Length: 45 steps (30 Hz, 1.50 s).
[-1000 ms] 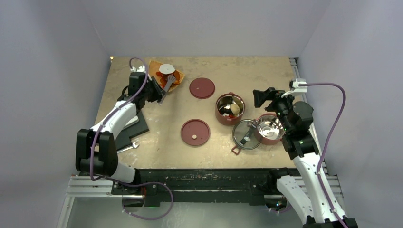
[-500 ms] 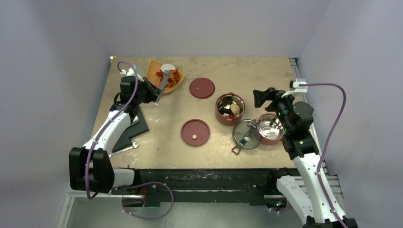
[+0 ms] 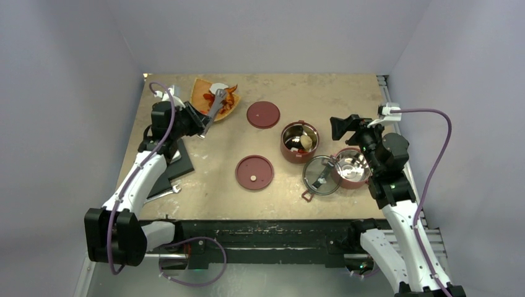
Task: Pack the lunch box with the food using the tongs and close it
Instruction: Pick up the fake food from the plate, then place the fake food in the packing box.
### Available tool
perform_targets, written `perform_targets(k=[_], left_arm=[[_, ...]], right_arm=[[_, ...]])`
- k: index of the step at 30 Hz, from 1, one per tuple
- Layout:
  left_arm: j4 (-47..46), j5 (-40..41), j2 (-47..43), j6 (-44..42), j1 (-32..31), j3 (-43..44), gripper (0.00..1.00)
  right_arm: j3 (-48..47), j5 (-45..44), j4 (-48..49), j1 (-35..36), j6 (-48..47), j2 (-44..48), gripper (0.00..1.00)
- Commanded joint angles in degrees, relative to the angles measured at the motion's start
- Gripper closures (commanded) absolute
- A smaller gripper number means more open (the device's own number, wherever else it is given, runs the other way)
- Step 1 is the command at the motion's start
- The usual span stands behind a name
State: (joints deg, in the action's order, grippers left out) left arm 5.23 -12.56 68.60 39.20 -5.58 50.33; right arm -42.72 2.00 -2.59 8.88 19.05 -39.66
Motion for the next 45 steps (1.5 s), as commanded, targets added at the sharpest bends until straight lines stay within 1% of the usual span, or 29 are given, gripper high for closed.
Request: perform_targets(k=[1,5,8,13,16,22,30,31,33,38,45], left_arm=[[-2.5,-6.1,-2.3,-2.5,0.5,1.0,1.00],[-2.4,-12.7,-2.5,-4.1,0.4,2.1,1.00],[-0.9,-14.9,-2.6,-5.7,-1.3,3.6,1.00],[2.0,-11.8,-1.6,-7.5,-11.7,7.8,1.00],[0.5,-11.1,-0.4,-5.8,-17.5,9.8,1.00],[-0.3,-7.5,3.1,-5.2,-28.6,13.9,1.00],[-4.3,-2.8,11.2,-4.0,-41.7,15.1,1.00],[-6.5,-2.4,12.5,-4.0,-43.1,15.5,1.00],[-7.7,-1.3,15.2,-4.1,-45.8,16.8,1.00],[-8.1,0.0,20.8,-5.3,-50.1,21.6,1.00],[-7.0,0.2,27.2,-7.3,-52.6,27.3,1.00]], right_arm=[[-2.0,-1.6,1.0,0.0,0.0,0.9,0.07],[-2.5,-1.8,1.3,0.0,0.0,1.2,0.07],[-2.9,-1.9,1.4,0.0,0.0,1.3,0.07],[-3.5,-1.8,1.7,0.0,0.4,1.9,0.07],[-3.9,-2.8,1.8,0.0,0.6,2.4,0.07],[-5.2,-4.2,0.4,0.0,0.6,3.7,0.07],[-6.4,-7.4,0.4,0.0,1.4,7.4,0.07],[-6.6,-7.8,0.1,0.0,1.4,7.6,0.07],[-7.2,-8.4,-0.6,0.0,1.4,8.0,0.07],[-7.9,-9.1,-2.4,-0.1,1.0,8.9,0.07],[-8.2,-10.3,-3.9,0.0,0.5,10.4,0.07]])
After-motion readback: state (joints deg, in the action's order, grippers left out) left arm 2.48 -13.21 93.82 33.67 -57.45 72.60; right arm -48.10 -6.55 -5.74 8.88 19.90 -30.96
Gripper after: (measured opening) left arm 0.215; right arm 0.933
